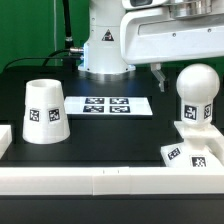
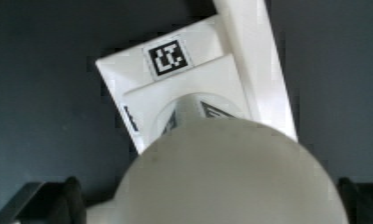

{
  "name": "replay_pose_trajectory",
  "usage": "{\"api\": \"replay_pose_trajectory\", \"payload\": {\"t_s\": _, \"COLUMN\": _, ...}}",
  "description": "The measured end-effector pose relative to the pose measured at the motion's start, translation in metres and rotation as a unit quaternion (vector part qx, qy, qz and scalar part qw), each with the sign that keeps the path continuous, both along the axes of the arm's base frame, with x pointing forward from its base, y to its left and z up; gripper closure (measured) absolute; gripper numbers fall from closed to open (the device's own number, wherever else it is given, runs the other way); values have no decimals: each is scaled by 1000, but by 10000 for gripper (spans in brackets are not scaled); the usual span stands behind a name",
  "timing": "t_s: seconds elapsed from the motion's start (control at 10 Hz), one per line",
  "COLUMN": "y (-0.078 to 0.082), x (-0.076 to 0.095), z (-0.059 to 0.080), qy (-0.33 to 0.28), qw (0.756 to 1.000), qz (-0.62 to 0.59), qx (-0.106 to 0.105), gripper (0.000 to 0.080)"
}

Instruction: Assemble lamp

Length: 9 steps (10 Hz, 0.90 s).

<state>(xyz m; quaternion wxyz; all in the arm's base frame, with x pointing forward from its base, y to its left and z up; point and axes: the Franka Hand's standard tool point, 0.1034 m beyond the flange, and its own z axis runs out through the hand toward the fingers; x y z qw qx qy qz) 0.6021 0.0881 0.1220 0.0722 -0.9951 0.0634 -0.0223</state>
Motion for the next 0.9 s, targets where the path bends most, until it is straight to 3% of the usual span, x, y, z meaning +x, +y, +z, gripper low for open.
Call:
{"api": "replay_pose_trajectory", "payload": {"t_s": 0.6, "y": -3, "x": 1, "z": -1, "qy": -23, "qw": 981, "qz": 194, "qx": -15, "gripper": 101}}
{"api": "replay_pose_trajectory", "payload": {"t_s": 0.9, "y": 5, "x": 3, "z": -3, "qy": -33, "qw": 926, "qz": 372, "qx": -45, "gripper": 101}}
